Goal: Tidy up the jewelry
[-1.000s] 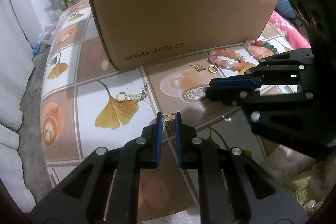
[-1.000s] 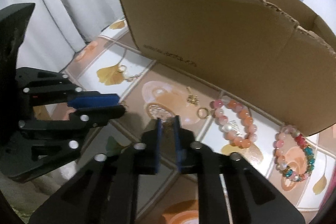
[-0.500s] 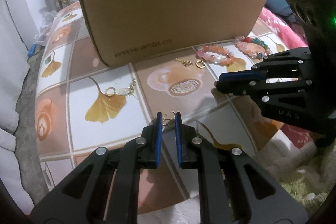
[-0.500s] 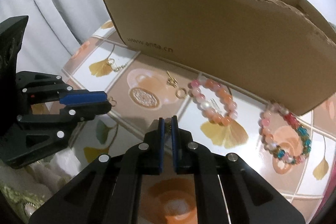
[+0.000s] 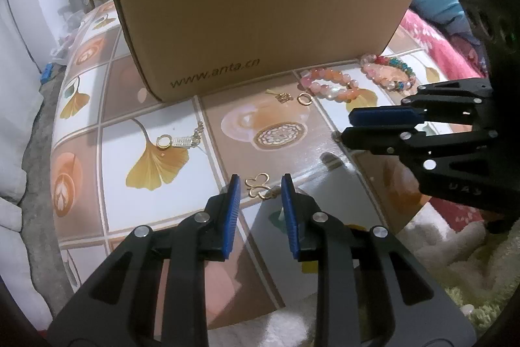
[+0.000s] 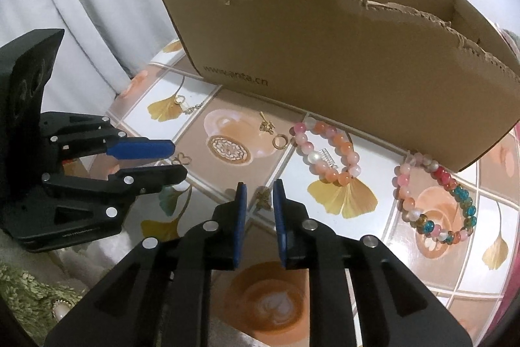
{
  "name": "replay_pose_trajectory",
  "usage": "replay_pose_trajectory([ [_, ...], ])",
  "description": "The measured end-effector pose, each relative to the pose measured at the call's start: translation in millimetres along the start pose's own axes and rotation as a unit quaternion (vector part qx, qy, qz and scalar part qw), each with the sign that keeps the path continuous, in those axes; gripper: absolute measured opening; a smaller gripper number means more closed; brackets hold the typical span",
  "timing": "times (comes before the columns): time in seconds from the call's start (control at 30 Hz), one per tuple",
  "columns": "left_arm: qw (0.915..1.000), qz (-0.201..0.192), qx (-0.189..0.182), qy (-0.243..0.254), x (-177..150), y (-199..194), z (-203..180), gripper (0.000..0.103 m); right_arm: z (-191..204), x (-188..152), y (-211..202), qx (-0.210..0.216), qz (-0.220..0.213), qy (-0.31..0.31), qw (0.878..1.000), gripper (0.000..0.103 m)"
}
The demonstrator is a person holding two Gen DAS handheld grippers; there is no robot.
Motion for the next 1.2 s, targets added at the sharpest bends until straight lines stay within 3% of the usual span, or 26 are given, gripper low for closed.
replay_pose_trajectory([
  [0.37,0.9995,0.003,0.028,0.011,5.6,4.1,-10.1,0.023,-5.3,0.7,0.3,-0.011,-0.003,0.01,1.0,0.017],
  [0.63,0.9994,0.003,0.035,0.005,6.3,5.2,-6.6,0.012,8.0,-1.6,10.6,-0.023,0.011,-0.013,1.0,0.017],
  [1.2,0.9993,-0.003,0.035,0.011,4.9,3.5,-5.7,0.012,16.0,2.4,28.1,-0.044,0.03,-0.021,0.998,0.016],
])
Point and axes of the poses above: each gripper's, at about its wrist camera, not at the fingertips, and y roughly the way its jaws point, z to its left, x to its top, the point moved 1 cm from there along y, roughly the way its jaws point, and after that the axes turned 10 degrees about x, right-handed, at the moved point
